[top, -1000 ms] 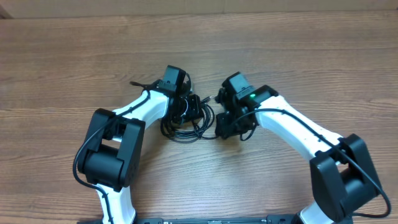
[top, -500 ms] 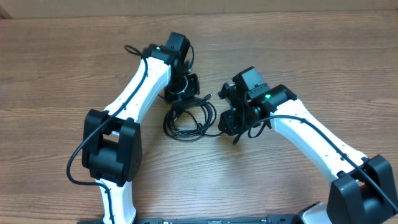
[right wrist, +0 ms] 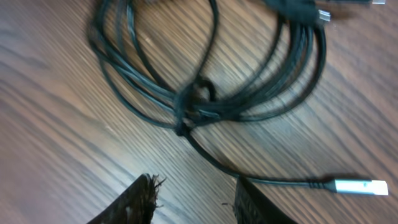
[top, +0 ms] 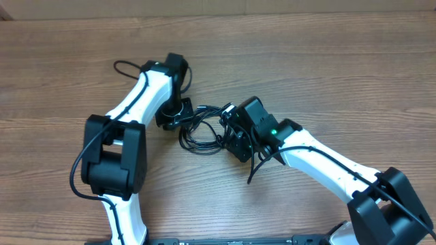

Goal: Untangle cables

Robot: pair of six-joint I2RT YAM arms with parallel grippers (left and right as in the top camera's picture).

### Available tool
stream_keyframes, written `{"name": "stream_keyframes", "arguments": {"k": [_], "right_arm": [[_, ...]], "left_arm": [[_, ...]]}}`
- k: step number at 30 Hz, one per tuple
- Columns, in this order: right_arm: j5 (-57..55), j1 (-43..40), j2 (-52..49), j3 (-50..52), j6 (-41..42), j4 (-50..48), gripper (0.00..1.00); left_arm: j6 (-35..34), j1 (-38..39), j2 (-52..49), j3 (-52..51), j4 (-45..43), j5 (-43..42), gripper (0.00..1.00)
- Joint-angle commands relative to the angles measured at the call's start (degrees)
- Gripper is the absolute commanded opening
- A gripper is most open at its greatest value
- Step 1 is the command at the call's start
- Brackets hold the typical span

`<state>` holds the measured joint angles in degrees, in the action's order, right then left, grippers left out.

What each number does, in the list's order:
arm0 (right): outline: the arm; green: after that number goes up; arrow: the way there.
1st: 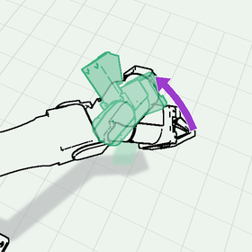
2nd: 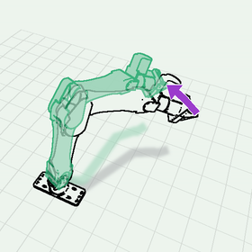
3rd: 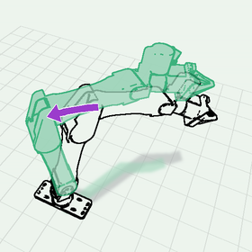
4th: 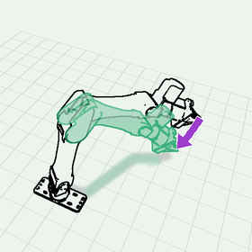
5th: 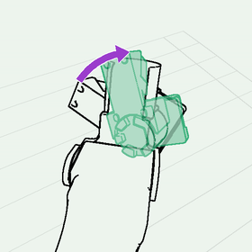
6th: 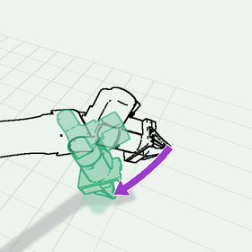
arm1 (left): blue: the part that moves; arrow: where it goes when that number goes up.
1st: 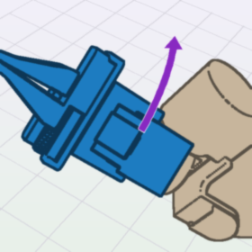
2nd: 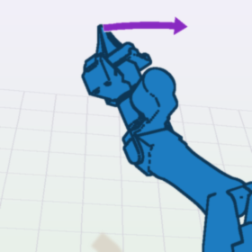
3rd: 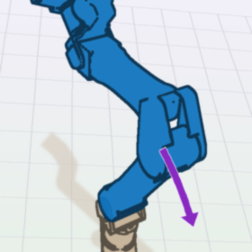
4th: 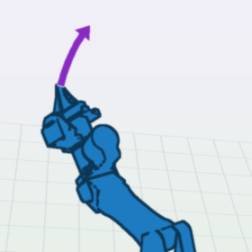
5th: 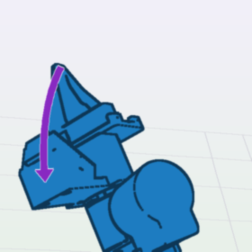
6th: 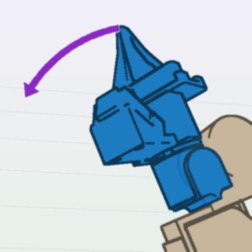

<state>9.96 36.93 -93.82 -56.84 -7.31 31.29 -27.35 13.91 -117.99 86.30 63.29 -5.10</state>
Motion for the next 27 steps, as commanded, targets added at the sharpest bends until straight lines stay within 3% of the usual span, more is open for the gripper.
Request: {"name": "stream_keyframes", "arguments": {"k": [1,5,12,20,27], "right_arm": [[-2.4,0.0,0.3,5.2,-2.3,-7.1,0.41],[-2.5,0.0,0.2,10.7,-4.5,-17.1,0.44],[-5.1,0.0,0.2,14.8,-6.3,-19.9,0.49],[-8.4,0.0,0.5,14.4,-1.8,-17.3,0.47],[-6.9,0.0,5.2,6.1,2.8,-7.1,0.51]], "left_arm": [[3.7,-1.3,0.1,-4.3,-6.0,-7.4,0.33],[4.1,-1.0,0.1,-7.9,-11.9,-12.3,0.26],[4.3,0.4,0.1,-9.7,-15.2,-12.5,0.13],[5.7,0.7,0.1,-9.1,-19.1,-12.6,0.14],[6.0,0.0,0.1,2.0,-4.7,-11.8,0.27]]}}
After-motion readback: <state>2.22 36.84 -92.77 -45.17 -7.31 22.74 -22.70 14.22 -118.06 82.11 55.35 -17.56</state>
